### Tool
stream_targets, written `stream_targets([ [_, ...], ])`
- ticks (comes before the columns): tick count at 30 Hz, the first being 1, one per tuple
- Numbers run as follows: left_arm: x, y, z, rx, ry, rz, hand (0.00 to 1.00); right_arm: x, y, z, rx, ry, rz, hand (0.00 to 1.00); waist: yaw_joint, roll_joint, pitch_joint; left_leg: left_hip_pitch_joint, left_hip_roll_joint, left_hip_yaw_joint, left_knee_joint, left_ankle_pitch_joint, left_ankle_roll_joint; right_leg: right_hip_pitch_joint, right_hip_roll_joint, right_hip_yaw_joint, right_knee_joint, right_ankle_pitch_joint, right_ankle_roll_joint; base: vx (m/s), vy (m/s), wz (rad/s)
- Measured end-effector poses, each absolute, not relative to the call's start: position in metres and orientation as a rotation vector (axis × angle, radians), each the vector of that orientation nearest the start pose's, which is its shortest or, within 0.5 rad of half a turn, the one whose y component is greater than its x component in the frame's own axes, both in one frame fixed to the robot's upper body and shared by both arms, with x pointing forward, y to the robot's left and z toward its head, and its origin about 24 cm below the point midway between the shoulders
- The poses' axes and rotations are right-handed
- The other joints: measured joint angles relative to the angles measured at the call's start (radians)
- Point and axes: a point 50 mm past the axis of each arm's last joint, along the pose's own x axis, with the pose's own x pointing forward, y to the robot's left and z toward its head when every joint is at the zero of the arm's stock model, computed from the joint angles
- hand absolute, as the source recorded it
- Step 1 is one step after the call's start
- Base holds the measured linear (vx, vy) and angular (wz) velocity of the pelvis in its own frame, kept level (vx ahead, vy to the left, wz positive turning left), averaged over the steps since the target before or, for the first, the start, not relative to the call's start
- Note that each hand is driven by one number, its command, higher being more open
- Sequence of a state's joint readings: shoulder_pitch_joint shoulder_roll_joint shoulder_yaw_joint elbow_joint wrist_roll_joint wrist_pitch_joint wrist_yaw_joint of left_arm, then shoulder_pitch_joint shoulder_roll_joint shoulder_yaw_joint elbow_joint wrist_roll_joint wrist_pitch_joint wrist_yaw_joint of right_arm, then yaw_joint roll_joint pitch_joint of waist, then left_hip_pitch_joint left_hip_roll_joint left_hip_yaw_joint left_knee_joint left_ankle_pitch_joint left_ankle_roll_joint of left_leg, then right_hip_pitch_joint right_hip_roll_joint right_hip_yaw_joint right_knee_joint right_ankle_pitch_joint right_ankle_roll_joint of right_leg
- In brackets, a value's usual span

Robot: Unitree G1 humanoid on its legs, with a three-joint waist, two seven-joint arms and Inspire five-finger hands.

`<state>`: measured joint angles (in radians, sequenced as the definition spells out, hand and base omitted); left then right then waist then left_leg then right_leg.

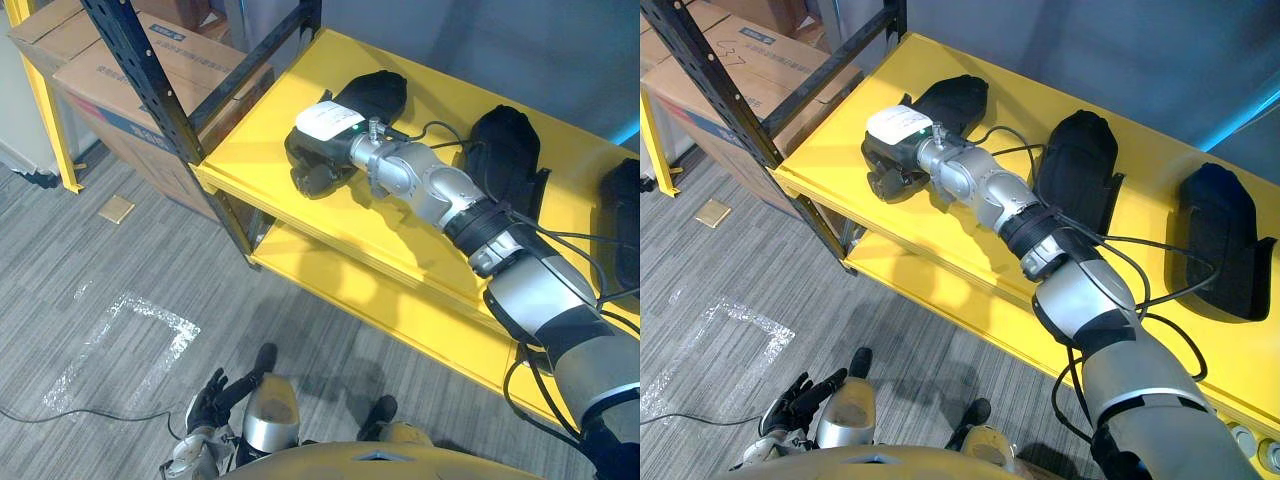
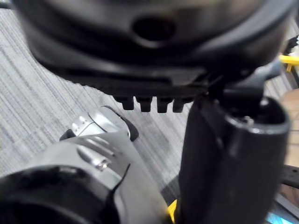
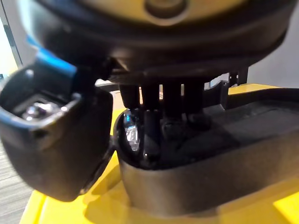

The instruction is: Walk over and take three plastic housings, then place them on the shelf

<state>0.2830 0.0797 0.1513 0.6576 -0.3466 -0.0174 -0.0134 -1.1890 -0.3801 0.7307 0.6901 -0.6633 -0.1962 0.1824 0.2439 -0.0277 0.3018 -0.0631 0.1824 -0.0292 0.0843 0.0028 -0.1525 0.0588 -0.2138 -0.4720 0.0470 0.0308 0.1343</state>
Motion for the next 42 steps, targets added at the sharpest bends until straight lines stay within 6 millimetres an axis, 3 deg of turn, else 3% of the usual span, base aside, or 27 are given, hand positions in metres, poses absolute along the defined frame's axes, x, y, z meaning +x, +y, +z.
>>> stream_targets([
  [12, 0.095, 0.215, -0.131, -0.289, 0.839, 0.374, 1.00, 0.385, -0.047, 0.212, -1.710, -0.712, 0.554, 0.00, 0.003, 0.013, 0.007, -0.023, 0.000, -0.005, 0.004, 0.002, -0.001, -0.020, 0.000, -0.004, 0.003, 0.000, 0.000, 0.00, 0.000, 0.01],
  [19, 0.100, 0.210, -0.129, -0.299, 0.820, 0.331, 1.00, 0.387, -0.054, 0.225, -1.822, -0.811, 0.527, 0.00, 0.011, 0.050, 0.028, -0.046, -0.002, -0.019, 0.009, 0.004, 0.000, -0.035, -0.002, -0.015, 0.008, -0.001, 0.000, 0.00, -0.001, 0.05],
  [35, 0.103, 0.209, -0.127, -0.382, 0.790, 0.326, 1.00, 0.390, -0.067, 0.243, -1.871, -0.818, 0.498, 0.00, 0.025, 0.060, 0.065, -0.056, -0.015, -0.030, 0.013, 0.011, 0.008, -0.070, -0.032, -0.016, 0.090, -0.037, 0.001, -0.01, 0.000, 0.02],
  [36, 0.104, 0.209, -0.127, -0.382, 0.789, 0.325, 1.00, 0.390, -0.067, 0.243, -1.862, -0.818, 0.497, 1.00, 0.025, 0.060, 0.065, -0.056, -0.015, -0.028, 0.012, 0.014, 0.006, -0.073, -0.032, -0.014, 0.092, -0.037, 0.001, 0.00, -0.013, -0.04],
  [42, 0.104, 0.209, -0.127, -0.382, 0.786, 0.314, 1.00, 0.391, -0.070, 0.243, -1.851, -0.794, 0.500, 1.00, 0.027, 0.056, 0.067, -0.048, -0.015, -0.020, 0.008, 0.015, 0.006, -0.072, -0.033, -0.006, 0.092, -0.036, 0.001, -0.01, -0.010, -0.03],
])
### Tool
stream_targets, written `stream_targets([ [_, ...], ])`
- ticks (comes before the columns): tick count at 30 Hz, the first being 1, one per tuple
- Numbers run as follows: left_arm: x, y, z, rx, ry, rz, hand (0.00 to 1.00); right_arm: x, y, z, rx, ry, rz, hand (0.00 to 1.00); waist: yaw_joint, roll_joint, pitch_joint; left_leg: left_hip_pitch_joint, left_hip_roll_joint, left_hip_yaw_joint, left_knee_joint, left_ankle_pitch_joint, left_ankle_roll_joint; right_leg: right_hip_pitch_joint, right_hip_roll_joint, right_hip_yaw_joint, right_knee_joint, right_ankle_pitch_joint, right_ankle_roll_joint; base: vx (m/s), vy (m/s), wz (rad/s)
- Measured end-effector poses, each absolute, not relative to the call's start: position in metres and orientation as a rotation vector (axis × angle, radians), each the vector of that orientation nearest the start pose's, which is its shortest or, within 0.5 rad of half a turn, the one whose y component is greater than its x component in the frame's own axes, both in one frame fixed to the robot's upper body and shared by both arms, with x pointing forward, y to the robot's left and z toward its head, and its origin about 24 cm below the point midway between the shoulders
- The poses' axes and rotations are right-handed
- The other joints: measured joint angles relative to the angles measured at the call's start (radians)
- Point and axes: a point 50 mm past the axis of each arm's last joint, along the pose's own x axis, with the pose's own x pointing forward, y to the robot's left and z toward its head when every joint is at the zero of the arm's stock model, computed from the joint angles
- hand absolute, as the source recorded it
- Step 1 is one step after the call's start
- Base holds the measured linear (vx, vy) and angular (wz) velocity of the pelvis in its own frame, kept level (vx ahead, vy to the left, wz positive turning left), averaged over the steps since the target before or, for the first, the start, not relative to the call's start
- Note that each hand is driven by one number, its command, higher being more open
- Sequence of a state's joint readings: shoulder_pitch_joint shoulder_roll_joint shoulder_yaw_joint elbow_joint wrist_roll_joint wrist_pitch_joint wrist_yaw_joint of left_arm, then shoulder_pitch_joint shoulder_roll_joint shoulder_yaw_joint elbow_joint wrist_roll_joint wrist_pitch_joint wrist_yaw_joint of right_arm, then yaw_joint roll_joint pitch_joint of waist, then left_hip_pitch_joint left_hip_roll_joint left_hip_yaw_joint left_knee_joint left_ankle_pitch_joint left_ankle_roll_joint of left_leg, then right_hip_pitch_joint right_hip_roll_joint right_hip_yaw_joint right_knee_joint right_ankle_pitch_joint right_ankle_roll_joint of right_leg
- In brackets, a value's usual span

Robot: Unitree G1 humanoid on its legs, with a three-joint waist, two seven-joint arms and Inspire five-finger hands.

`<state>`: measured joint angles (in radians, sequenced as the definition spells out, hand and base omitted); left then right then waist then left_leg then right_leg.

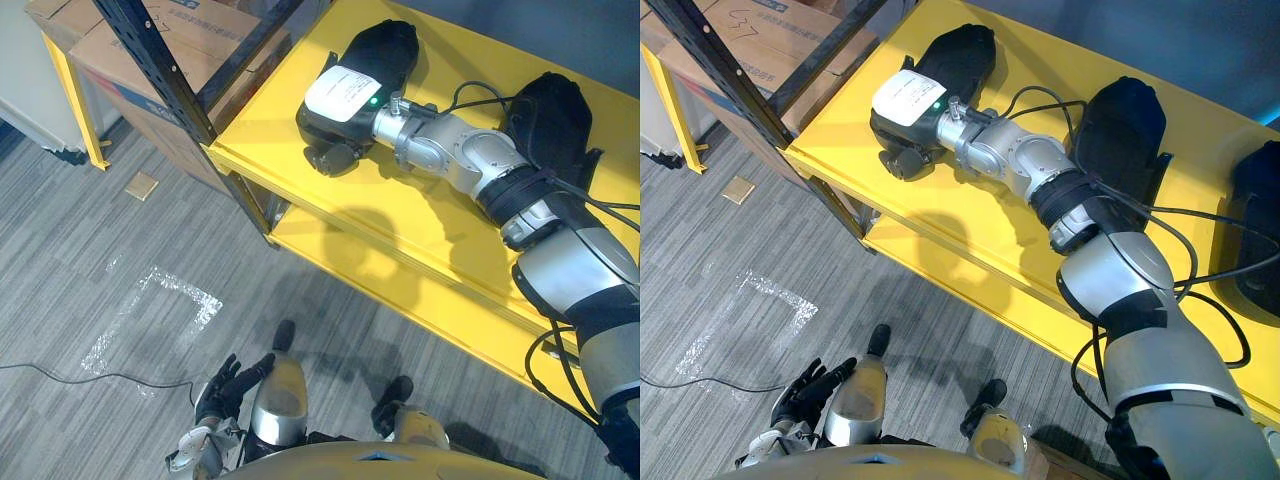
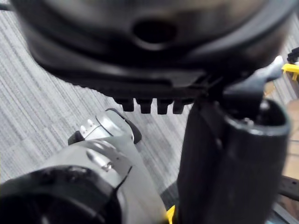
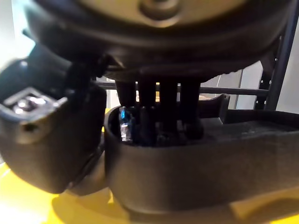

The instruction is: Walk over and take three plastic housings, then place them on the shelf

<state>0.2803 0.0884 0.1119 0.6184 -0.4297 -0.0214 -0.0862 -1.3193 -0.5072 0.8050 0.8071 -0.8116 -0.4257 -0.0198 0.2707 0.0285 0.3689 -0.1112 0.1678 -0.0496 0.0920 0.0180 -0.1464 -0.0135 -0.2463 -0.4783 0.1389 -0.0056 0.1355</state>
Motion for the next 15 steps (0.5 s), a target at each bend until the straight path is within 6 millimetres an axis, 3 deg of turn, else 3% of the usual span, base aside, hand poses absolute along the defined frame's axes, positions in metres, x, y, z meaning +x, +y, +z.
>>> stream_targets([
  [7, 0.104, 0.209, -0.126, -0.384, 0.782, 0.272, 1.00, 0.386, -0.061, 0.245, -1.887, -0.778, 0.559, 1.00, -0.002, -0.019, -0.001, 0.056, 0.001, 0.037, -0.047, 0.010, 0.002, 0.028, 0.004, 0.024, -0.034, 0.015, 0.008, 0.00, -0.010, -0.12],
  [11, 0.104, 0.213, -0.125, -0.370, 0.783, 0.267, 1.00, 0.379, -0.052, 0.248, -1.917, -0.785, 0.615, 1.00, -0.021, -0.075, -0.033, 0.068, -0.001, 0.075, -0.067, 0.011, 0.003, 0.038, 0.015, 0.050, -0.110, 0.058, 0.010, 0.04, 0.003, -0.20],
  [15, 0.103, 0.216, -0.125, -0.336, 0.799, 0.255, 1.00, 0.376, -0.048, 0.247, -1.949, -0.767, 0.663, 1.00, -0.040, -0.104, -0.052, 0.105, -0.001, 0.104, -0.083, 0.011, 0.003, 0.060, 0.021, 0.073, -0.144, 0.074, 0.012, 0.03, 0.000, -0.19],
])
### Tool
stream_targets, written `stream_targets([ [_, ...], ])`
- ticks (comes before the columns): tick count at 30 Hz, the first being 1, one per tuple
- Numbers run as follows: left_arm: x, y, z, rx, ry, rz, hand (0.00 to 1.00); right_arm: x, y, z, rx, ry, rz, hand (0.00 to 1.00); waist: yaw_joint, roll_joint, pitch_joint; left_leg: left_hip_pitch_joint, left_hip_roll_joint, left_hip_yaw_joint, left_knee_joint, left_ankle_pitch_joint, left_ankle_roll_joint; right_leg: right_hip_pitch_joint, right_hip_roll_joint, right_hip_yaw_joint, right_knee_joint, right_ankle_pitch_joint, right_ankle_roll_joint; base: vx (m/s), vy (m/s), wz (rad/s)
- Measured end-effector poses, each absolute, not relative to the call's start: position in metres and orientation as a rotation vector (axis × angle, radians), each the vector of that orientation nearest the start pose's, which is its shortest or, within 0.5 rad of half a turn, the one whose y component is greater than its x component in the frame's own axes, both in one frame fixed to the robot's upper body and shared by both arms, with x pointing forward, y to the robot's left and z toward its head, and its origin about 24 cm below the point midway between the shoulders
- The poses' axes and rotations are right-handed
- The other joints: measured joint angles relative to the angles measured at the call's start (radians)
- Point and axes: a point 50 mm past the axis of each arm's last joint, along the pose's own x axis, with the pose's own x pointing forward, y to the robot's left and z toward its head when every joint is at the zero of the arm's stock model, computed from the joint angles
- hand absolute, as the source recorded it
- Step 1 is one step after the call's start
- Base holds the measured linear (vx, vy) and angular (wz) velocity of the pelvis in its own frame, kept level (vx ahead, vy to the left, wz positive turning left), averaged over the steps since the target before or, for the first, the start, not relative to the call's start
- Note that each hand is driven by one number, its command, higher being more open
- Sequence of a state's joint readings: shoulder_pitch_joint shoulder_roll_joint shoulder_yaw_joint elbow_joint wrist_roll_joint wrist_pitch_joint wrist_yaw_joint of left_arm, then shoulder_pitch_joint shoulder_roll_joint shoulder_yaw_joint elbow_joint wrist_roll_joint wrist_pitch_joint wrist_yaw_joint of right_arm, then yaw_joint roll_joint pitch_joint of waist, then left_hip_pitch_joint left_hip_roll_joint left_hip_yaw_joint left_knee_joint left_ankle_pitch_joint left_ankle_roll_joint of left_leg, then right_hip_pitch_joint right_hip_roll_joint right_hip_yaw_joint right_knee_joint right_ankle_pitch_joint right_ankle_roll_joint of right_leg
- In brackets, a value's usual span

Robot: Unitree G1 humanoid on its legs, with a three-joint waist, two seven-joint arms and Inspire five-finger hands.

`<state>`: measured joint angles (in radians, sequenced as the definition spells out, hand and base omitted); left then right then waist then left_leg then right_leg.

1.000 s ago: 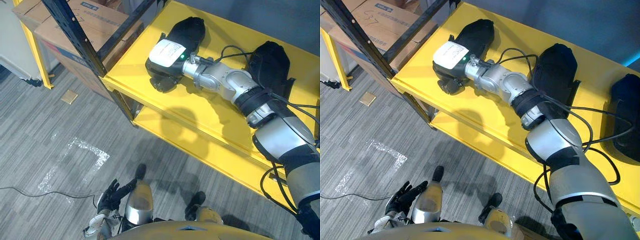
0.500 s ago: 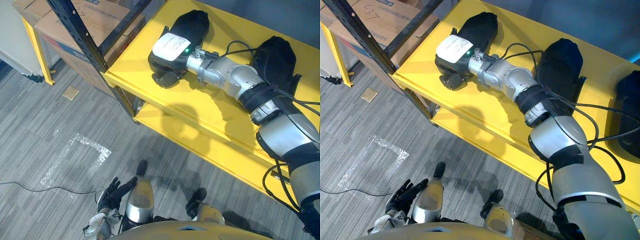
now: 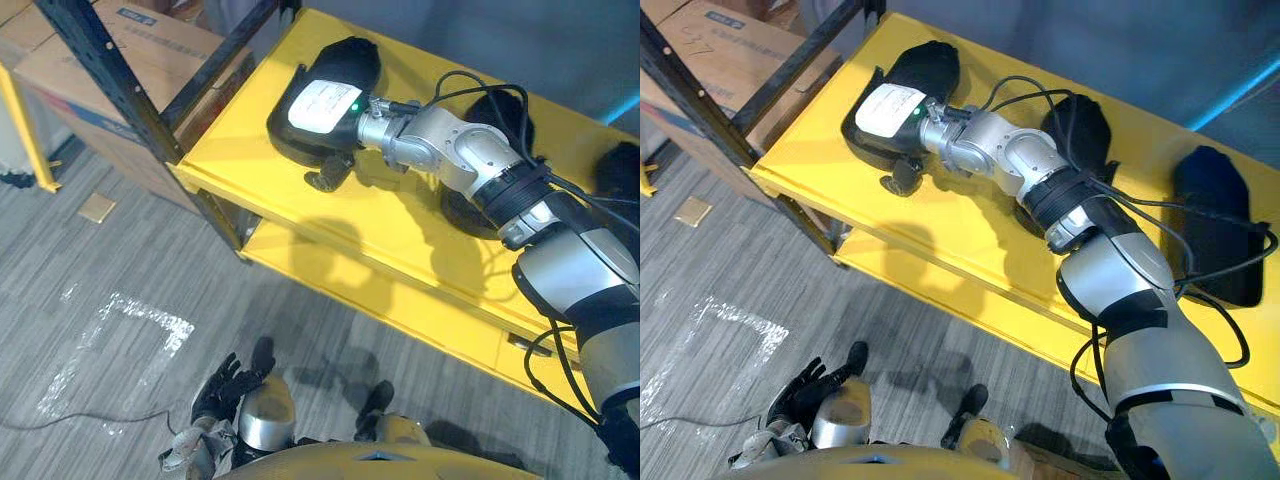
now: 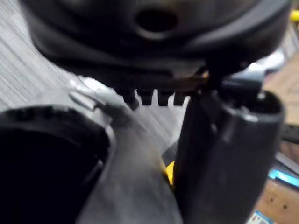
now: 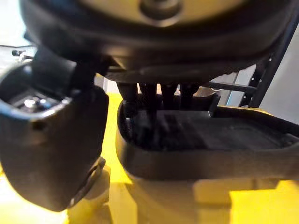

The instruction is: Walk over and take three plastic housings, then place them on the shelf

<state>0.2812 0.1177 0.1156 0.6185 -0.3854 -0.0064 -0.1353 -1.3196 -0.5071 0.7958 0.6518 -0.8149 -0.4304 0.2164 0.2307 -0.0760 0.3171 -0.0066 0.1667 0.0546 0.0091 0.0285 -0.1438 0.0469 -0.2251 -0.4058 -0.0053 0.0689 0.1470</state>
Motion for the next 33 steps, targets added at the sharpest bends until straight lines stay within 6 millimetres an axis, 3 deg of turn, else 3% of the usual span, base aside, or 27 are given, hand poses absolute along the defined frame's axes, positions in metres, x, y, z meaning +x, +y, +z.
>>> stream_targets([
  [7, 0.096, 0.220, -0.131, -0.349, 0.867, 0.278, 1.00, 0.353, -0.037, 0.261, -1.969, -0.878, 0.742, 1.00, -0.070, -0.017, -0.071, 0.042, 0.003, 0.056, -0.015, -0.009, -0.002, 0.003, 0.006, 0.053, -0.020, 0.018, -0.003, 0.00, 0.004, -0.24],
  [17, 0.082, 0.225, -0.143, -0.331, 0.979, 0.302, 1.00, 0.315, -0.035, 0.295, -1.851, -1.055, 0.703, 1.00, -0.129, -0.024, -0.182, 0.067, 0.023, 0.115, -0.014, -0.032, -0.007, -0.008, 0.029, 0.110, -0.037, 0.033, -0.010, -0.02, -0.004, -0.19],
  [23, 0.079, 0.230, -0.147, -0.315, 1.013, 0.312, 1.00, 0.310, -0.058, 0.323, -1.699, -1.005, 0.589, 1.00, -0.164, -0.035, -0.209, 0.075, 0.023, 0.158, -0.014, -0.029, -0.012, -0.034, 0.031, 0.155, -0.035, 0.042, -0.014, -0.01, 0.009, -0.20],
  [28, 0.074, 0.234, -0.151, -0.260, 1.067, 0.315, 1.00, 0.294, -0.117, 0.353, -1.478, -1.055, 0.337, 1.00, -0.208, -0.036, -0.229, 0.106, 0.025, 0.224, -0.014, -0.047, -0.017, -0.050, 0.038, 0.219, -0.033, 0.046, -0.014, 0.00, 0.010, -0.34],
  [30, 0.071, 0.235, -0.153, -0.250, 1.084, 0.331, 1.00, 0.287, -0.126, 0.348, -1.468, -1.063, 0.344, 1.00, -0.229, -0.028, -0.234, 0.122, 0.027, 0.249, -0.013, -0.056, -0.017, -0.050, 0.042, 0.244, -0.032, 0.046, -0.014, 0.01, 0.012, -0.40],
  [33, 0.073, 0.231, -0.155, -0.236, 1.102, 0.317, 1.00, 0.277, -0.121, 0.327, -1.482, -1.072, 0.457, 1.00, -0.254, -0.012, -0.245, 0.136, 0.040, 0.274, 0.008, -0.081, -0.018, -0.050, 0.055, 0.274, -0.033, 0.046, -0.015, 0.00, 0.000, -0.33],
])
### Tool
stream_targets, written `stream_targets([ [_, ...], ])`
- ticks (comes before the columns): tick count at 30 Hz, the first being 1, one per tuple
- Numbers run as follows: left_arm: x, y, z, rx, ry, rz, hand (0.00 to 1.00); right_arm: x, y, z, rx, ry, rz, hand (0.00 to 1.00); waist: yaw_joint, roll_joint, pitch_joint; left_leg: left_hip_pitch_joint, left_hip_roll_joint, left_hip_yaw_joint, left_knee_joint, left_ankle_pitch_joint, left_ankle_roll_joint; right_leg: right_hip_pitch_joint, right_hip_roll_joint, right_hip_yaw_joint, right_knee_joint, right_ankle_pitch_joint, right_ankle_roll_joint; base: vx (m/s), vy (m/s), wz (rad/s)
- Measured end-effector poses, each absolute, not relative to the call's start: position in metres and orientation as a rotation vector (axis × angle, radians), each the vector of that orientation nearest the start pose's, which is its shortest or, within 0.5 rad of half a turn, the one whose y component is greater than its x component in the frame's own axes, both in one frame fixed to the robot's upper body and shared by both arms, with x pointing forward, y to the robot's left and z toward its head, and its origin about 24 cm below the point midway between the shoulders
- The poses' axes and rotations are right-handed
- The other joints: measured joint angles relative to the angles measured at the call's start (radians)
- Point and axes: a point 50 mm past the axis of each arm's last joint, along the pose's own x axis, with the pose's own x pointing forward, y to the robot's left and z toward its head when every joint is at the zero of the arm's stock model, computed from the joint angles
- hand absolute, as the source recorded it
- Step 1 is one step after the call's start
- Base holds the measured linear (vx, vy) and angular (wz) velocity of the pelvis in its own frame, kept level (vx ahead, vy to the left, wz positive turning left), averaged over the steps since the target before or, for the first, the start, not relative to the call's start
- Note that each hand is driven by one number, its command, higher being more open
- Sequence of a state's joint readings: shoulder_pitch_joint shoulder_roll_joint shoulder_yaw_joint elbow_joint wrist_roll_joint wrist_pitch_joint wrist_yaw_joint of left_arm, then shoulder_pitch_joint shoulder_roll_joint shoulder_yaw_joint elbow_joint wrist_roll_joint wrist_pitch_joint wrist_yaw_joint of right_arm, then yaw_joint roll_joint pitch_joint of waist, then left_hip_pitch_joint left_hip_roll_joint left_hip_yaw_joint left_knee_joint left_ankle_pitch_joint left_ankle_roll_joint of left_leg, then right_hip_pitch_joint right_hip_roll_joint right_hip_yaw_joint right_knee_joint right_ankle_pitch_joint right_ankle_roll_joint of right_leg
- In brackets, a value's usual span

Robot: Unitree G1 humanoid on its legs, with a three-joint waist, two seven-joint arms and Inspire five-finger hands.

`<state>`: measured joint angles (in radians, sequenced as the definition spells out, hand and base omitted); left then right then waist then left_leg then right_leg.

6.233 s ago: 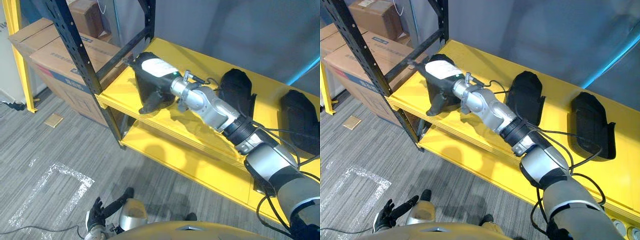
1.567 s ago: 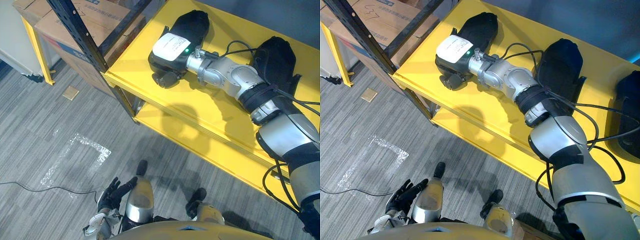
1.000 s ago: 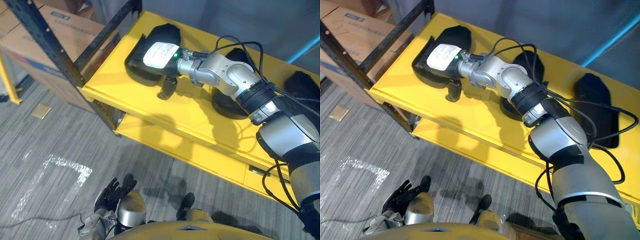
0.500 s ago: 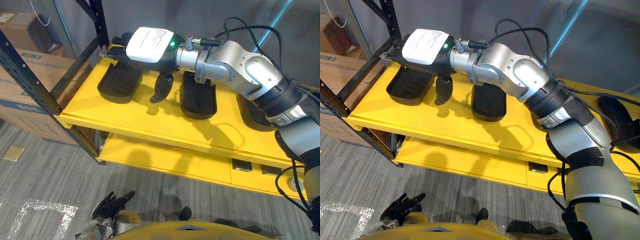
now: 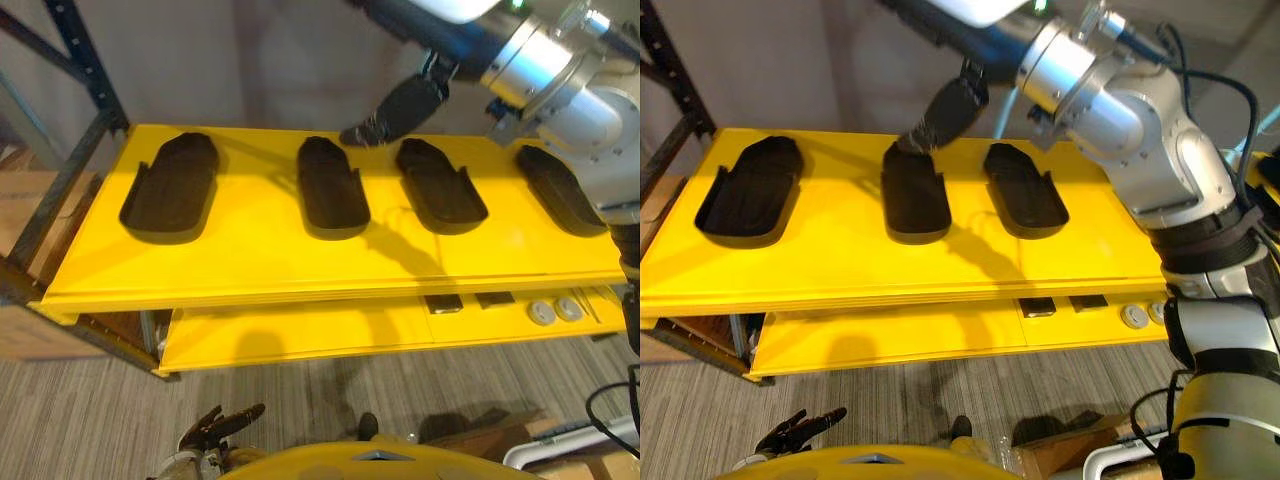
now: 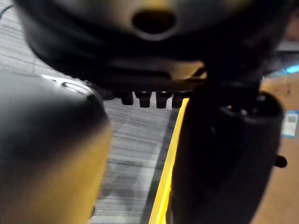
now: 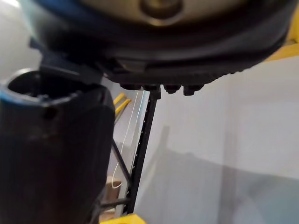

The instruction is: Walk over and take three plastic housings, then place them on the shelf

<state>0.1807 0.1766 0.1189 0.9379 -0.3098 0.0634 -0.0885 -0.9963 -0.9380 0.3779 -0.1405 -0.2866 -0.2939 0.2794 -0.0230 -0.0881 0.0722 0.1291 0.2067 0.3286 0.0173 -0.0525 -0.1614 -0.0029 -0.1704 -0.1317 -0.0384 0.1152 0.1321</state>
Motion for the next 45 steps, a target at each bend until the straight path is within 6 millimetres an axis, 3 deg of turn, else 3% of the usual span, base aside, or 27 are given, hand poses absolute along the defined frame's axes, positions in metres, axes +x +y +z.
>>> stream_targets([
  [5, 0.098, 0.213, -0.153, -0.262, 1.046, 0.252, 1.00, 0.274, -0.090, 0.302, -1.405, -1.052, 0.697, 1.00, 0.012, 0.006, -0.008, -0.003, 0.005, -0.015, 0.016, -0.005, 0.004, 0.014, 0.002, -0.013, -0.002, 0.000, 0.000, -0.01, -0.003, 0.05],
  [8, 0.100, 0.210, -0.153, -0.273, 1.039, 0.254, 1.00, 0.290, -0.069, 0.283, -1.354, -0.971, 0.796, 1.00, 0.044, -0.004, -0.017, -0.025, 0.007, -0.066, 0.028, -0.004, 0.005, 0.042, -0.002, -0.062, -0.018, 0.000, 0.000, -0.01, -0.006, 0.38],
  [14, 0.101, 0.214, -0.152, -0.291, 1.023, 0.307, 1.00, 0.336, -0.053, 0.256, -1.283, -0.773, 0.755, 1.00, 0.123, -0.002, -0.015, -0.060, 0.007, -0.143, 0.029, 0.019, -0.002, 0.073, -0.003, -0.143, -0.036, -0.001, -0.002, -0.01, -0.011, 0.40],
  [18, 0.082, 0.223, -0.154, -0.322, 1.045, 0.401, 1.00, 0.344, -0.042, 0.248, -1.308, -0.765, 0.714, 1.00, 0.135, 0.007, -0.002, -0.083, 0.006, -0.181, 0.028, 0.028, -0.002, 0.078, -0.002, -0.183, -0.038, -0.003, -0.004, 0.00, -0.003, 0.27],
  [23, 0.047, 0.229, -0.159, -0.355, 1.118, 0.494, 1.00, 0.354, -0.048, 0.244, -1.343, -0.732, 0.656, 1.00, 0.160, 0.012, 0.024, -0.090, 0.006, -0.201, 0.008, 0.040, -0.003, 0.080, -0.001, -0.206, -0.039, -0.005, -0.006, -0.02, 0.003, 0.14],
  [30, 0.056, 0.231, -0.155, -0.351, 1.065, 0.484, 1.00, 0.360, -0.050, 0.229, -1.444, -0.690, 0.666, 1.00, 0.177, 0.006, 0.055, -0.107, 0.006, -0.228, -0.006, 0.055, -0.002, 0.076, 0.001, -0.231, -0.038, -0.006, -0.007, -0.01, 0.002, 0.12],
  [38, 0.064, 0.231, -0.152, -0.346, 1.031, 0.467, 1.00, 0.361, -0.043, 0.235, -1.524, -0.679, 0.740, 1.00, 0.189, 0.002, 0.086, -0.122, 0.005, -0.248, -0.004, 0.063, -0.006, 0.076, 0.001, -0.251, -0.038, -0.006, -0.008, 0.00, 0.007, 0.07],
  [45, 0.069, 0.230, -0.150, -0.350, 1.021, 0.456, 1.00, 0.362, -0.041, 0.224, -1.589, -0.625, 0.829, 1.00, 0.209, 0.005, 0.096, -0.131, 0.004, -0.267, -0.003, 0.065, -0.004, 0.078, 0.001, -0.268, -0.038, -0.010, -0.009, -0.01, 0.008, 0.07],
])
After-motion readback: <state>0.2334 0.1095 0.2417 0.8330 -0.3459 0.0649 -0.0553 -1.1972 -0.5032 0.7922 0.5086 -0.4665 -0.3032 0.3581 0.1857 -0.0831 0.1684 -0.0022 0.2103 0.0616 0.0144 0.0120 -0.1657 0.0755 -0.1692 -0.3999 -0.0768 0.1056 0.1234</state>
